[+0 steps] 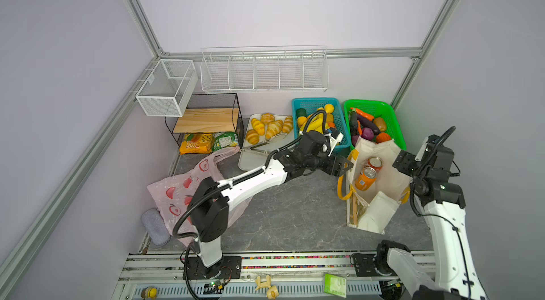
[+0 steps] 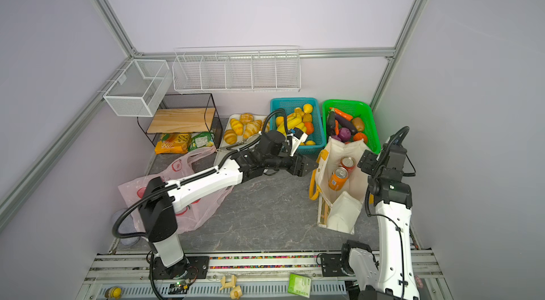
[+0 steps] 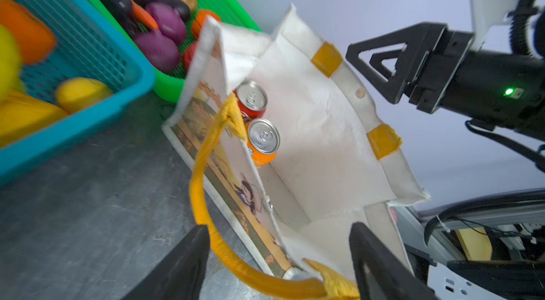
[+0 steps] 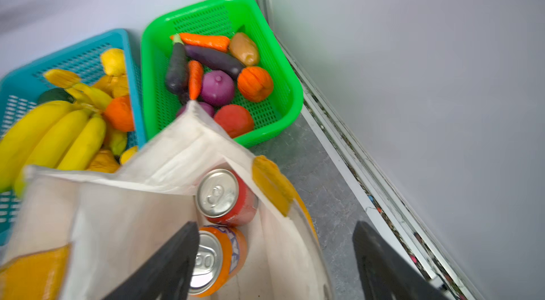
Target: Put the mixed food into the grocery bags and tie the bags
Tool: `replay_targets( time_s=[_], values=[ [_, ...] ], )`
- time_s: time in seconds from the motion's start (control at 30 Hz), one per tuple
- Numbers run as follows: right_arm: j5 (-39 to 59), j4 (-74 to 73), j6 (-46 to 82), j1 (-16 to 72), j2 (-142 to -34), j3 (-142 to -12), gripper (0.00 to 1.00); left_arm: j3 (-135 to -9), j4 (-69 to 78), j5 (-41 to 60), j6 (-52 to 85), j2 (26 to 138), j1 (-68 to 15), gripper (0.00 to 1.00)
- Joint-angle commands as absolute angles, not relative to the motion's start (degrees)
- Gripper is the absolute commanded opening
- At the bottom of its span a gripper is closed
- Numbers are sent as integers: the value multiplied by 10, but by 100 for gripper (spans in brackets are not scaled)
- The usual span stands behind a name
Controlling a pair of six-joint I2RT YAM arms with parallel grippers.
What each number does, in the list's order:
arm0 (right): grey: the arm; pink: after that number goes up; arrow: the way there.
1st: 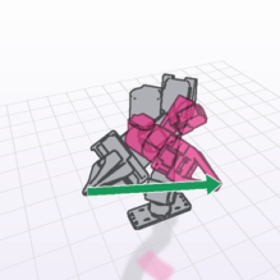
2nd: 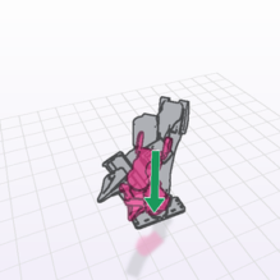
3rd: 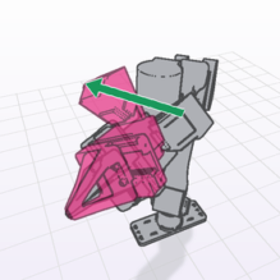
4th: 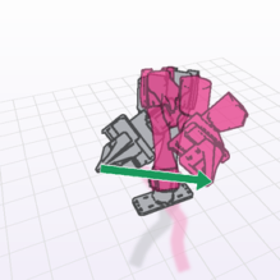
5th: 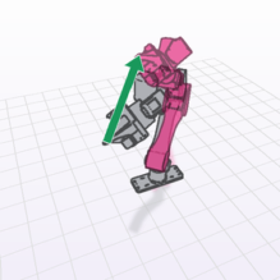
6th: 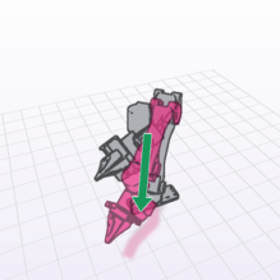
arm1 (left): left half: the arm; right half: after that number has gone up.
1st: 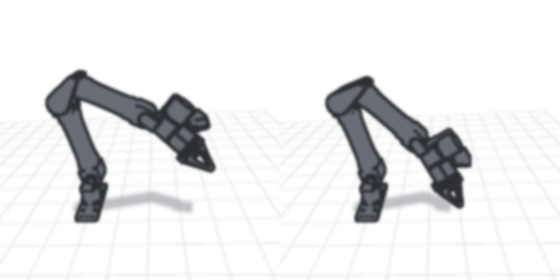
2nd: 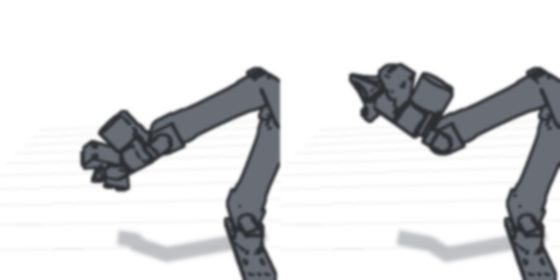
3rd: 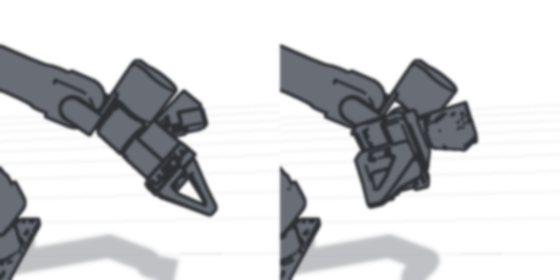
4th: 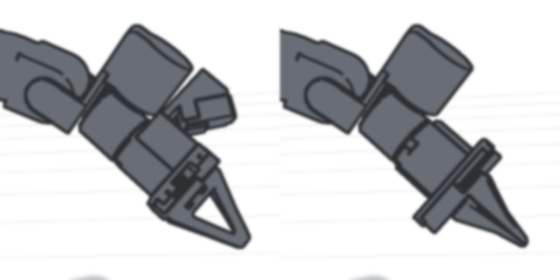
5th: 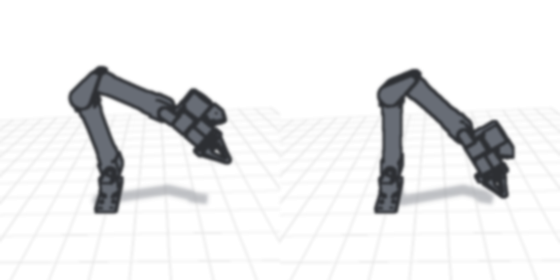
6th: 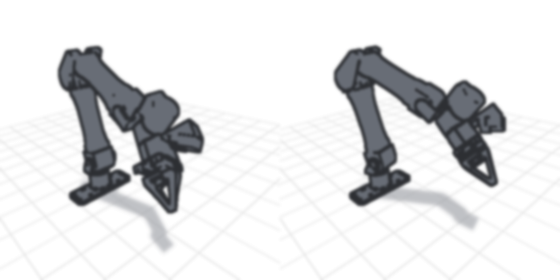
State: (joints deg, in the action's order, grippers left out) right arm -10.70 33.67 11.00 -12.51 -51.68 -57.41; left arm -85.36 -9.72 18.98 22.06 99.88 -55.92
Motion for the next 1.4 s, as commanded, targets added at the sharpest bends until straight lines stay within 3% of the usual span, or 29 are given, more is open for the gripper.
replay_targets(
  time_s=[0.0,0.07,0.2,0.4,0.57,0.73,0.93,1.07,1.27,1.37],
  values=[
    [-105,331,79,-74,-498,-612,93,-770,-100,102,204,898,-526,75],
    [-101,322,61,-27,-496,-622,99,-696,-118,15,208,827,-502,74],
    [-121,295,23,105,-519,-632,94,-567,-198,-117,237,690,-420,74],
    [-174,218,-48,295,-600,-633,94,-468,-282,-168,278,604,-247,74],
    [-124,155,-30,350,-632,-610,94,-452,-276,-188,287,651,-170,75],
    [-59,109,15,380,-645,-578,94,-496,-339,-278,284,747,-144,76],
    [-13,80,29,404,-677,-568,95,-515,-322,-233,283,836,-117,75],
    [-11,82,30,407,-683,-568,95,-536,-320,-239,278,879,-116,65],
    [-24,88,31,407,-683,-561,95,-542,-317,-236,274,904,-114,39],
    [-40,96,31,407,-685,-563,95,-540,-316,-231,273,900,-112,32]
  ],
)
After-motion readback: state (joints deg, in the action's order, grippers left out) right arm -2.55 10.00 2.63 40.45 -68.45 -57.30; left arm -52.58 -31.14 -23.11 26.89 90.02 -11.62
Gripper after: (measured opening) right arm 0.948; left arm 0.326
